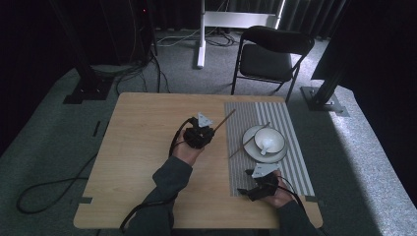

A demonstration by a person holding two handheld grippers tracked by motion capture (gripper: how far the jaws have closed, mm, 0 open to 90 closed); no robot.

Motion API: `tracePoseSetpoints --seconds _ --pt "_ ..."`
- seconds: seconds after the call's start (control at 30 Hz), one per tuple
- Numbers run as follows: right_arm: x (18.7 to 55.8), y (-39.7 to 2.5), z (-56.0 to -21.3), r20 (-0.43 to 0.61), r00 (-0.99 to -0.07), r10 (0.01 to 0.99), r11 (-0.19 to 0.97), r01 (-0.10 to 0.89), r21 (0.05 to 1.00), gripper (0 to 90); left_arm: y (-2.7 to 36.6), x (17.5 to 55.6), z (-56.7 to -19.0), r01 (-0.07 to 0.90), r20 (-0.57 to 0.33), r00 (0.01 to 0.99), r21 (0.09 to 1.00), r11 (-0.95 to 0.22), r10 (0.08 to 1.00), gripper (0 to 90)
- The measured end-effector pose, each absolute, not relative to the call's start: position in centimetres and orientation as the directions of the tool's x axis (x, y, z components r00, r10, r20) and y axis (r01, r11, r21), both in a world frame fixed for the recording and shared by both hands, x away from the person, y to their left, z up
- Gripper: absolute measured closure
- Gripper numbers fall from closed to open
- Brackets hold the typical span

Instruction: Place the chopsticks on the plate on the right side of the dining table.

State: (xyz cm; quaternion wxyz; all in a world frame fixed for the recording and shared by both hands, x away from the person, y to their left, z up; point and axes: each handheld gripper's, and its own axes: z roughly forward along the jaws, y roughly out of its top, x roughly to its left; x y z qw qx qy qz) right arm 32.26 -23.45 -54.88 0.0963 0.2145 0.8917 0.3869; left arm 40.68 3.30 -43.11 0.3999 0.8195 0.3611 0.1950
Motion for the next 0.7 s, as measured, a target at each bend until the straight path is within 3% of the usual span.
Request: tracePoseSetpoints --seconds 0.7 --pt "32.2 -23.5 -54.9 -0.006 -0.889 0.457 0.61 0.308 0.73 17.7 -0.3 42.3 -43.9 0.407 0.029 0.72 0.791 -0.456 0.693 84.9"
